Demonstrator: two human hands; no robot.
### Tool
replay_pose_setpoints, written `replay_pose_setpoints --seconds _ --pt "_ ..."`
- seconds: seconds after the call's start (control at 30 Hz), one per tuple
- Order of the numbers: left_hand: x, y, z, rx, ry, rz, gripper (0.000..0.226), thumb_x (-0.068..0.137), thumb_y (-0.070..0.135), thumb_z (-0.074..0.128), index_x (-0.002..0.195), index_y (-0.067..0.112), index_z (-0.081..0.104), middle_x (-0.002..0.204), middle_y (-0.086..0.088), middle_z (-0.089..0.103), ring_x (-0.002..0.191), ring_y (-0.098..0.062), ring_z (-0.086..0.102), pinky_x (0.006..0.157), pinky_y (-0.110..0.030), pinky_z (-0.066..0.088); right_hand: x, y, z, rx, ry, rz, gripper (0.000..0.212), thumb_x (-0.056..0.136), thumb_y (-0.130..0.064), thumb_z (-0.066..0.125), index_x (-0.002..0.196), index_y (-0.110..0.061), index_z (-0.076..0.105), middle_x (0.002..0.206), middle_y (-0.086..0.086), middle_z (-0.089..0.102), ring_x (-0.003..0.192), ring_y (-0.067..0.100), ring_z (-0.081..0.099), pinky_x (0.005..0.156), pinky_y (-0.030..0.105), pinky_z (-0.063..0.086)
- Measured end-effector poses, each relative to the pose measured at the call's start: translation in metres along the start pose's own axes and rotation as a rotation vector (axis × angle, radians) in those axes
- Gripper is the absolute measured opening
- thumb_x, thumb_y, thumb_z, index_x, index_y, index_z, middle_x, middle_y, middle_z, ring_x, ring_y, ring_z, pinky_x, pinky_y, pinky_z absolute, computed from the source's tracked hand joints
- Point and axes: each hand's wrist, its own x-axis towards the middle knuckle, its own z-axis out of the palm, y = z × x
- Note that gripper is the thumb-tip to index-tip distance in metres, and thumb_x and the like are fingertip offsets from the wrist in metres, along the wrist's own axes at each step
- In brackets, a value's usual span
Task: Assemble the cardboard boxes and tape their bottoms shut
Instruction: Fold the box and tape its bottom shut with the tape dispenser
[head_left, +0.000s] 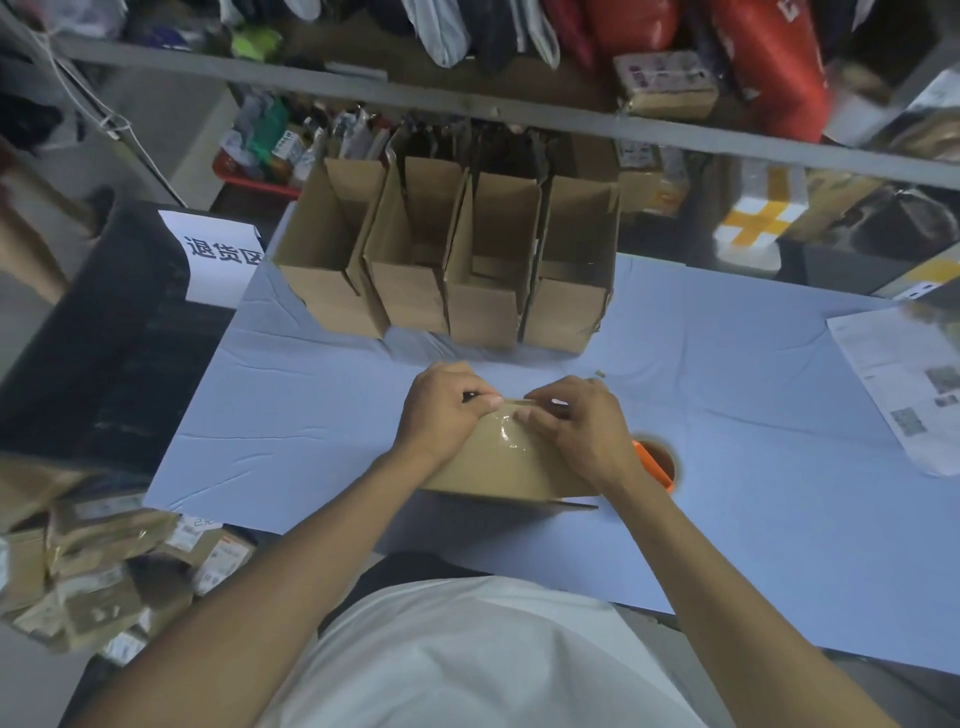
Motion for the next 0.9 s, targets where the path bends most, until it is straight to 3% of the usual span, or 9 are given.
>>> replay_pose_setpoints --seconds 0.07,0.2,0.3,0.47,0.6,0.7,0.77,0.9 --pt "0.003 0.003 0.002 0.071 -0.003 0.009 0.006 0.082 0.024 0.071 0.084 0.025 0.078 0.083 0.008 0.067 0.091 -0.015 0.053 0.080 -0.029 0.043 0.001 0.002 -0.003 -0.158 -0.079 -0.039 0.038 0.080 -0.054 0.070 0.109 -0.030 0.071 0.102 -0.013 0.060 0.103 0.017 0.044 0.088 0.032 0.039" --pt "-0.008 0.005 0.007 0.288 -0.128 0.043 0.023 0.076 0.049 0.067 0.096 0.037 0.069 0.096 0.016 0.055 0.103 -0.010 0.043 0.087 -0.029 0.038 -0.007 0.011 -0.005 -0.209 -0.133 -0.093 0.055 0.073 -0.060 0.073 0.119 -0.031 0.066 0.120 -0.008 0.057 0.120 0.021 0.035 0.099 0.029 0.030" --pt "-0.011 0.004 0.004 0.332 -0.203 0.074 0.035 0.072 0.055 0.069 0.103 0.038 0.067 0.098 0.017 0.048 0.106 -0.010 0.040 0.089 -0.029 0.037 -0.011 0.016 -0.003 -0.224 -0.146 -0.172 0.068 0.064 -0.072 0.072 0.120 -0.033 0.065 0.119 -0.015 0.059 0.120 0.017 0.033 0.098 0.025 0.029" --pt "-0.004 0.007 -0.001 0.235 -0.158 0.029 0.033 0.074 0.050 0.073 0.102 0.033 0.072 0.089 0.012 0.047 0.098 -0.009 0.043 0.077 -0.023 0.036 0.003 0.015 -0.005 -0.200 -0.155 -0.163 0.050 0.069 -0.075 0.064 0.108 -0.044 0.067 0.093 -0.036 0.058 0.105 0.002 0.040 0.079 0.018 0.032" --pt "0.001 0.001 -0.011 0.184 -0.109 0.010 0.024 0.084 0.047 0.062 0.097 0.031 0.075 0.085 0.011 0.047 0.093 -0.008 0.045 0.068 -0.020 0.032 0.019 -0.004 -0.002 -0.204 -0.196 -0.193 0.015 0.087 -0.056 0.055 0.089 -0.047 0.067 0.083 -0.028 0.063 0.090 0.006 0.057 0.073 0.023 0.040" --pt "0.004 -0.005 -0.017 0.196 -0.022 -0.021 0.023 0.088 0.038 0.057 0.082 0.024 0.074 0.081 0.009 0.048 0.089 -0.011 0.046 0.065 -0.027 0.034 0.026 -0.019 0.006 -0.187 -0.208 -0.210 0.014 0.094 -0.037 0.059 0.092 -0.039 0.073 0.088 -0.024 0.068 0.090 0.007 0.059 0.079 0.026 0.044" --pt "0.007 -0.009 -0.019 0.184 0.014 -0.047 0.024 0.088 0.036 0.058 0.077 0.021 0.073 0.079 0.008 0.049 0.085 -0.011 0.045 0.065 -0.029 0.035 0.030 -0.026 0.010 -0.125 -0.165 -0.167 0.016 0.093 -0.032 0.061 0.088 -0.037 0.075 0.083 -0.024 0.069 0.085 0.003 0.060 0.074 0.020 0.043" --pt "0.011 -0.013 -0.026 0.125 0.026 -0.040 0.021 0.085 0.037 0.061 0.086 0.023 0.078 0.083 0.005 0.058 0.088 -0.014 0.051 0.069 -0.033 0.044 0.038 -0.029 0.014 -0.033 -0.133 -0.119 0.015 0.092 -0.035 0.063 0.089 -0.037 0.078 0.088 -0.026 0.070 0.086 -0.001 0.062 0.072 0.015 0.042"
